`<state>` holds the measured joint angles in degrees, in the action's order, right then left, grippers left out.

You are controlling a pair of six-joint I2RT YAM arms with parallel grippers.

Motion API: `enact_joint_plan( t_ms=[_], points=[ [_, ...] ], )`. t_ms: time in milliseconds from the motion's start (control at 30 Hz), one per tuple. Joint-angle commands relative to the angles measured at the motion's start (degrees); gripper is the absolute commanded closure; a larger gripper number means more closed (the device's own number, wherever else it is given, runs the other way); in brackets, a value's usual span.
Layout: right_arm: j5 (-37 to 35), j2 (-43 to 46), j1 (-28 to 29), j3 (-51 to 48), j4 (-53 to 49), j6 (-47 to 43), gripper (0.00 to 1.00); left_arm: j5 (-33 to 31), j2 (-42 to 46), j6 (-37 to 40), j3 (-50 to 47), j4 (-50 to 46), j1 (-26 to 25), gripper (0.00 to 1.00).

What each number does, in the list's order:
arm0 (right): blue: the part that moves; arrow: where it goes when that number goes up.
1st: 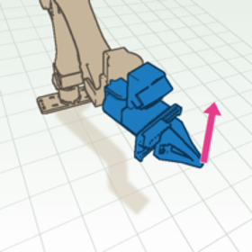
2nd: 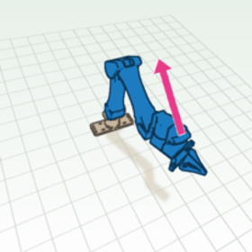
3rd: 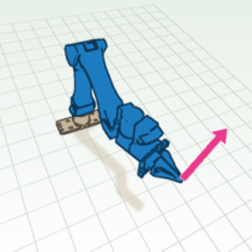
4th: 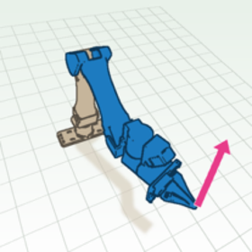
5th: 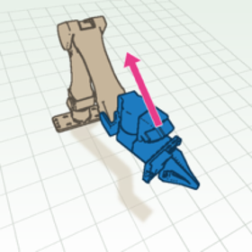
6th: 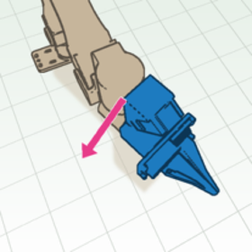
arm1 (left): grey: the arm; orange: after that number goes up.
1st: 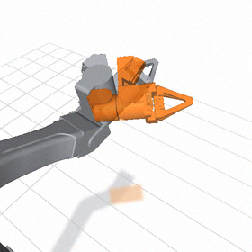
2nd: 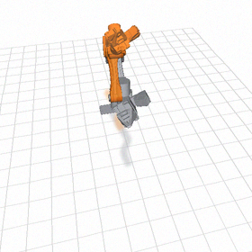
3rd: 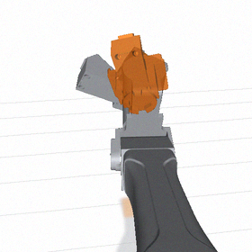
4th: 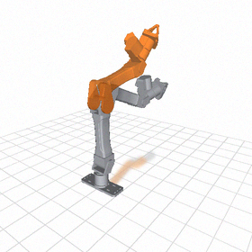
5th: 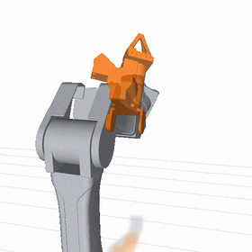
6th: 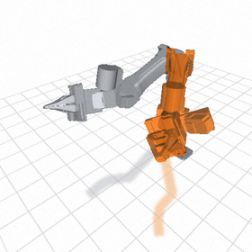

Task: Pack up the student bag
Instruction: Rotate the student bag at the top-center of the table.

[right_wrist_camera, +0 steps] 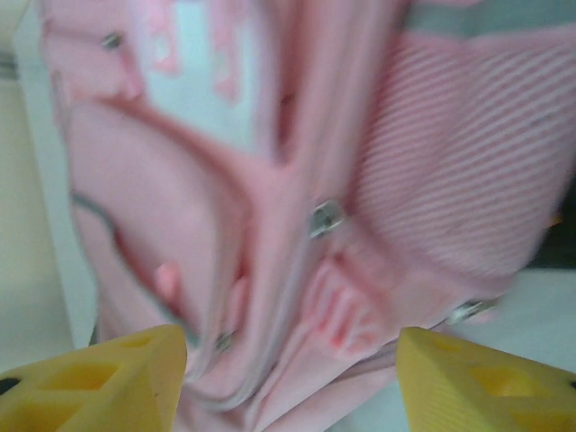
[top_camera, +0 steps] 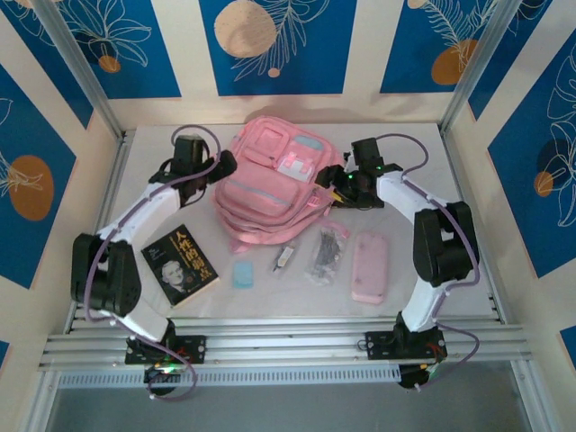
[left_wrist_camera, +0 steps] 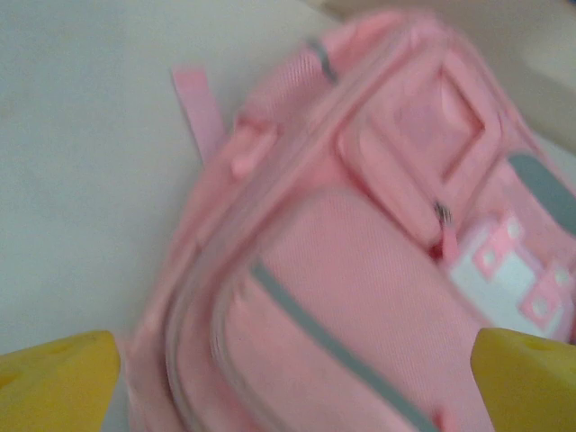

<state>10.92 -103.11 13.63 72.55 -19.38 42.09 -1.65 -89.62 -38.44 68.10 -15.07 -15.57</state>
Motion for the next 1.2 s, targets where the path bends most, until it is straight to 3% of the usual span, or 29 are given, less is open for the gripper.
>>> enact_joint_plan(
  t_ms=[0,100,233,300,500,733,900,1033,1167],
  points=[
    [-5.7,-4.0,-1.5,2.6,-0.5,-2.4,0.37,6.1,2.2,-9.6,-5.7,-7.3,-1.5,0.0],
    [-7.1,-7.2,-2.4,4.9,-0.5,-2.3,0.37,8.0,3.7,-14.5,-9.9,-7.2,-2.9,0.0],
    [-7.2,-10.6,-2.5,6.8,1.6,-1.3,0.38,4.5,3.8,-15.0,-12.4,-7.3,-5.7,0.0],
    [-6.3,-12.0,-2.3,7.4,4.1,-0.6,0.43,4.6,2.6,-15.7,-13.4,-4.5,-6.1,0.0],
    [-1.5,-10.7,-2.1,6.8,6.1,1.8,1.0,2.3,-6.0,-15.1,-13.6,9.3,-6.2,0.0],
    [5.9,0.7,-0.9,-3.4,9.4,7.0,1.0,1.3,-21.8,-12.1,-0.6,18.2,-6.2,0.0],
    [3.9,7.1,3.1,-9.7,10.3,13.3,1.0,1.7,-30.0,-6.5,14.2,15.9,-4.4,0.0],
    [-0.7,9.4,7.2,-11.9,13.6,19.4,1.0,3.1,-31.3,0.5,24.9,8.2,-3.6,0.0],
    [-1.8,7.2,8.0,-9.8,16.7,27.0,1.0,4.8,-26.0,10.6,28.7,-3.4,-3.6,0.0]
  ],
)
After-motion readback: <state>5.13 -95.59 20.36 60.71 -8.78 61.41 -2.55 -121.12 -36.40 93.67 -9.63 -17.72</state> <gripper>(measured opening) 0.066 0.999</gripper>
